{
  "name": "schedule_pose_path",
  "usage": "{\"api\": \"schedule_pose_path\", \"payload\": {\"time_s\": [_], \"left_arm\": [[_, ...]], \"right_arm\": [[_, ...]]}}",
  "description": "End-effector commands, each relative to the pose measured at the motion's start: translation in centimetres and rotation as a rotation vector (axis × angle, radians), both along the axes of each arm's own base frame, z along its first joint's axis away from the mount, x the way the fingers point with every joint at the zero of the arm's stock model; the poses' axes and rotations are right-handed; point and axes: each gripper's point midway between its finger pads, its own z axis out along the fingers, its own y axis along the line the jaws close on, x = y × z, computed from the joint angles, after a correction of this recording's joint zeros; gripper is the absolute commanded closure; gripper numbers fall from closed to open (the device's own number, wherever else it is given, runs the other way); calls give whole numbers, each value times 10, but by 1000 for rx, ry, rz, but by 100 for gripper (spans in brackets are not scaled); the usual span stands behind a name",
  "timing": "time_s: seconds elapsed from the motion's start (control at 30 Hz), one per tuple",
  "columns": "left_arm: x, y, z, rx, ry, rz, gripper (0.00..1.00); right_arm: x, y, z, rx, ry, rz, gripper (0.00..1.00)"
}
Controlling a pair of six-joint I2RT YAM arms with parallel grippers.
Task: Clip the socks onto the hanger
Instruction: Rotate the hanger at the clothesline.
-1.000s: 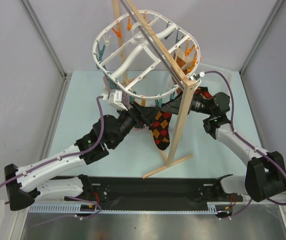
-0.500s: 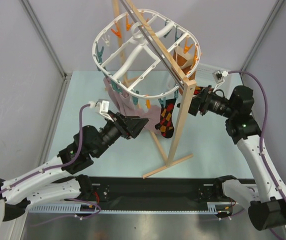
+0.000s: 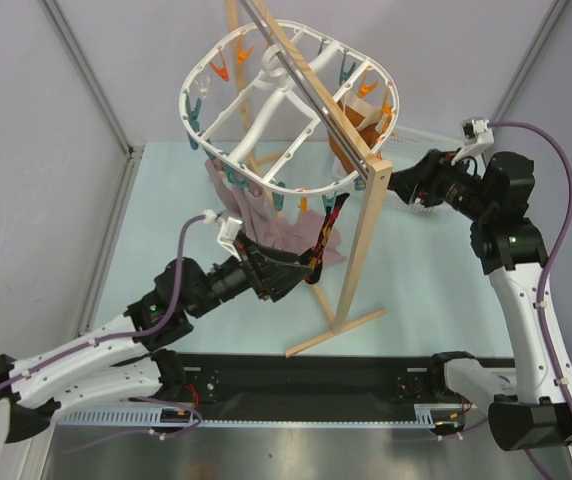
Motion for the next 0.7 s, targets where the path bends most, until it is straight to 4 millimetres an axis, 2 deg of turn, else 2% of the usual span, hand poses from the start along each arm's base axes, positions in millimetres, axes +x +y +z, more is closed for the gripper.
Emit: {"api": "schedule_pose_path", "payload": {"time_s": [0.0,0.1,0.27,0.33,0.37,0.43,0.57,0.63,0.67], "left_arm": [[-12,-31,-2,8,1,-152,34],[-7,-45,-7,39,35,-164,34],[12,-65,-22,57,87,-130,35],[17,-70,-23,51,110,-119,35],[20,-74,-30,65,127,-114,35],[22,-76,-33,65,151,-107,35],[18,-71,-38,72,171,-108,36],[16,-62,-37,64,167,-93,36],[15,-59,-38,64,169,-87,36]], "right_arm": [[34,-28,22,-61,-92,-179,32],[51,-30,22,-69,-99,-195,33],[71,-23,21,-91,-174,-139,32],[86,-21,5,-107,-165,-127,32],[90,-17,8,-115,-206,-103,32],[103,-13,-7,-133,-210,-68,30],[120,-3,-15,-125,-284,-10,28],[125,-2,-18,-108,-297,-14,25],[128,-2,-10,-90,-347,-23,22]]}}
